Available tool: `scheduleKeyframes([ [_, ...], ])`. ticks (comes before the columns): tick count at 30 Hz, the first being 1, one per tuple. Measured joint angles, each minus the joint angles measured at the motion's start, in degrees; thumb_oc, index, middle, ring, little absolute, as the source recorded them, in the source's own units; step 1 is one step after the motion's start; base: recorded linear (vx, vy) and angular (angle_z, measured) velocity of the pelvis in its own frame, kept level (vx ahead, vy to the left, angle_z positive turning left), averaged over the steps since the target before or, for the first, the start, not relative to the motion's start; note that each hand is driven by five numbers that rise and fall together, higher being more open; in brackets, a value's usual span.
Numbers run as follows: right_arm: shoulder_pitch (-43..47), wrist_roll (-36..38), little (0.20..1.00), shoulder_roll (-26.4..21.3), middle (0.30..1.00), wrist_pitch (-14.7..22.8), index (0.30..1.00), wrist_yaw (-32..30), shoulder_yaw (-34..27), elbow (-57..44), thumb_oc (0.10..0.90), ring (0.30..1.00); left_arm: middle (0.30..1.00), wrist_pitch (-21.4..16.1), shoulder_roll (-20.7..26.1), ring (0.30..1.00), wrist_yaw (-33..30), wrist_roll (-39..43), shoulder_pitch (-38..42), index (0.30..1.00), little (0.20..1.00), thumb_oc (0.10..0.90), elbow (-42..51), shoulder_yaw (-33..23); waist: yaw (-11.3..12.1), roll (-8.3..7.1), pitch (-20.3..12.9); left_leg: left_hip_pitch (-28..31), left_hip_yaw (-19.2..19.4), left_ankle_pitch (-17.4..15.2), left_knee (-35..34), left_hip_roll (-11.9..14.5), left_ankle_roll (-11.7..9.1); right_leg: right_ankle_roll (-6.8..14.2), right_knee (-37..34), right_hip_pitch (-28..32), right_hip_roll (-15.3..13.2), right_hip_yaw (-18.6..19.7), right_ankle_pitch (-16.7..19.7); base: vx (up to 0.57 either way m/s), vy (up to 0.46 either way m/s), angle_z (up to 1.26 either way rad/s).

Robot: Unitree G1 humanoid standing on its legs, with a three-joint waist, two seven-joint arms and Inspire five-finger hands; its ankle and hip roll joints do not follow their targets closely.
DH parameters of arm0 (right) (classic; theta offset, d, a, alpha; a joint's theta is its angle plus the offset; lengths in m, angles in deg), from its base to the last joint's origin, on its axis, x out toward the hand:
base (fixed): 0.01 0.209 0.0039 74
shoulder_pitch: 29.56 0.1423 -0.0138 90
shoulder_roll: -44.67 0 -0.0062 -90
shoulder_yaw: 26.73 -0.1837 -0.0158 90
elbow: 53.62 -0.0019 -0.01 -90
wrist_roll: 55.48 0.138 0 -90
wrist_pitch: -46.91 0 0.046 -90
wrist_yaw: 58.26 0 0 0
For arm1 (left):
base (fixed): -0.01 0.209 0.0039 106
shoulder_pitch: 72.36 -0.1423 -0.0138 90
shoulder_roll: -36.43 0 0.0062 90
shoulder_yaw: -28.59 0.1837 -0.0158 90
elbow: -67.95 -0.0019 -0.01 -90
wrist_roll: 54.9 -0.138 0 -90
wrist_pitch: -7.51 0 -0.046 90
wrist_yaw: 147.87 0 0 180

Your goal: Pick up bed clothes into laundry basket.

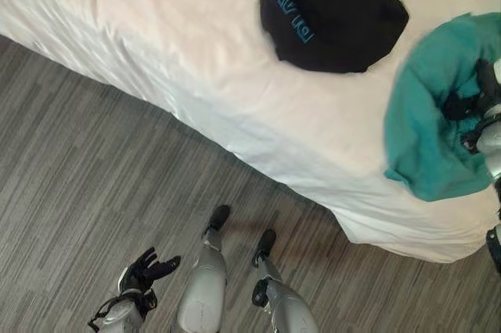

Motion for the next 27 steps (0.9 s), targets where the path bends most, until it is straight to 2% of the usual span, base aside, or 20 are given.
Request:
scheduleKeyframes([
  [6,-3.18,-0.45,0.900,-0.26,0.900,0.83,0.900,0.13,-4.31,-0.04,0.800,0.900,0.900,-0.07,-0.29,0.900,-0.07,-0.10,0.02,0.900,0.900,0.800,-1.22,-0.08,0.85,-0.30,0.08,0.21,-0.23,0.00,0.02,-0.01,0.00,0.02,-0.01,0.33,0.00,0.06,0.01,0.02,-0.006,0.02],
  [7,-3.96,-0.46,0.300,-0.28,0.300,0.96,0.300,0.20,-5.25,-0.11,0.400,0.300,0.900,-0.05,-0.23,0.900,-0.09,-0.11,0.02,0.900,0.900,0.800,-1.41,-0.13,0.97,-0.30,0.08,0.30,-0.26,0.00,0.02,-0.01,0.00,0.02,-0.01,0.46,0.00,0.03,0.01,0.00,0.000,0.00],
  [11,-7.92,-0.39,0.300,-0.31,0.300,1.83,0.300,0.17,-9.88,-0.27,0.400,0.300,0.900,-0.05,0.40,0.900,-0.82,-0.03,0.06,0.900,0.900,0.800,-1.18,-1.05,1.51,-0.43,0.06,1.11,-0.61,-0.01,-0.04,-0.10,-0.01,0.03,-0.01,1.40,-0.04,0.00,-0.01,0.02,-0.004,0.06],
  [12,-10.36,-0.31,0.300,-0.28,0.300,2.03,0.300,0.14,-12.94,-1.27,0.400,0.300,0.900,-0.02,0.72,0.900,-1.35,0.01,0.04,0.900,0.900,0.800,-0.33,-2.03,1.62,-0.56,-0.03,1.38,-0.74,0.00,-0.06,-0.11,-0.01,0.04,-0.01,1.69,-0.06,0.03,-0.01,0.04,0.000,0.08],
  [14,-16.47,0.24,0.300,-0.04,0.300,2.92,0.300,-0.16,-19.21,-3.34,0.400,0.300,0.900,-0.13,1.93,0.900,-3.95,1.33,-0.67,0.900,0.900,0.800,4.50,-4.14,1.92,-0.87,-0.01,2.15,-0.99,0.02,-0.19,-0.12,-0.01,0.05,-0.01,2.53,-0.17,0.10,-0.03,0.03,-0.004,0.07],
  [18,-24.11,0.99,0.300,0.49,0.300,2.82,0.300,-0.21,-24.37,-2.88,0.400,0.300,0.900,-1.08,5.48,0.900,-6.13,3.36,-1.61,0.900,0.900,0.800,14.95,-7.47,2.05,-1.00,-0.11,4.06,-1.09,0.02,-0.67,-0.14,-0.03,0.35,-0.01,4.24,-0.36,0.14,-0.26,0.04,0.037,0.02],
  [19,-30.38,2.77,0.300,4.01,0.300,2.96,0.300,-0.70,-32.61,-6.72,0.400,0.300,0.900,-0.91,10.72,0.900,-7.32,3.18,-0.91,0.900,0.900,0.800,19.42,-8.68,0.82,-1.11,-0.21,5.59,-1.03,-0.27,-1.09,-0.08,-0.20,0.72,0.26,5.47,-0.46,0.40,-0.90,0.03,0.049,-0.08],
  [20,-32.69,3.26,0.300,5.07,0.300,2.79,0.300,-0.68,-33.04,-8.06,0.400,0.300,0.900,-1.57,12.99,0.900,-8.38,3.20,-0.08,0.900,0.900,0.800,20.39,-11.32,0.36,-1.17,-0.36,6.50,-0.48,-0.11,-1.02,0.07,0.09,0.73,0.86,5.76,-0.47,0.53,-0.89,0.00,0.047,-0.25],
  [21,-36.57,3.25,0.300,5.93,0.300,0.62,0.300,-0.43,-34.25,-13.59,0.400,0.300,0.900,-1.98,14.61,0.900,-10.08,3.24,0.34,0.900,0.900,0.800,22.92,-14.78,-0.76,-1.12,-0.36,7.44,0.61,-0.38,-0.99,0.10,0.15,0.74,1.19,6.17,-0.66,1.19,-0.88,-0.01,0.046,-0.49],
  [22,-39.45,3.20,0.300,7.43,0.300,0.79,0.300,-0.17,-36.98,-16.80,0.400,0.300,0.900,-2.03,16.89,0.900,-11.34,3.22,0.27,0.900,0.900,0.800,24.11,-17.31,-1.10,-0.97,-0.39,8.32,1.92,-0.34,-1.05,0.42,0.50,0.75,2.23,6.06,-0.69,1.96,-0.87,-0.04,0.031,-0.57],
  [23,-40.96,3.41,0.300,8.12,0.300,0.80,0.300,-0.25,-37.73,-18.51,0.400,0.300,0.900,-2.91,18.24,0.900,-12.26,3.19,0.54,0.900,0.900,0.800,24.86,-18.80,-1.73,-0.74,-0.74,8.84,2.48,-0.46,-1.01,0.49,0.66,0.77,3.11,5.83,-0.71,2.09,-0.86,-0.01,0.003,-0.57],
  [25,-43.47,4.55,0.300,9.26,0.300,-0.31,0.300,0.19,-39.70,-19.92,0.400,0.300,0.900,-4.05,22.57,0.900,-13.93,3.12,1.05,0.900,0.900,0.800,29.94,-23.62,-3.71,-0.06,-1.20,10.66,6.13,-1.21,-0.94,1.08,1.54,1.06,4.98,5.34,-0.99,1.26,-0.82,-0.02,-0.026,-0.69],
  [27,-44.86,5.02,0.300,9.43,0.300,-1.03,0.300,0.22,-39.96,-20.71,0.400,0.300,0.900,-4.39,23.21,0.900,-14.57,3.19,1.93,0.900,0.900,0.800,32.19,-25.22,-4.11,0.57,-1.83,11.91,7.64,-1.39,-1.13,1.25,1.85,1.18,5.35,5.54,-1.38,-0.12,-0.93,0.05,-0.060,-0.57],
])
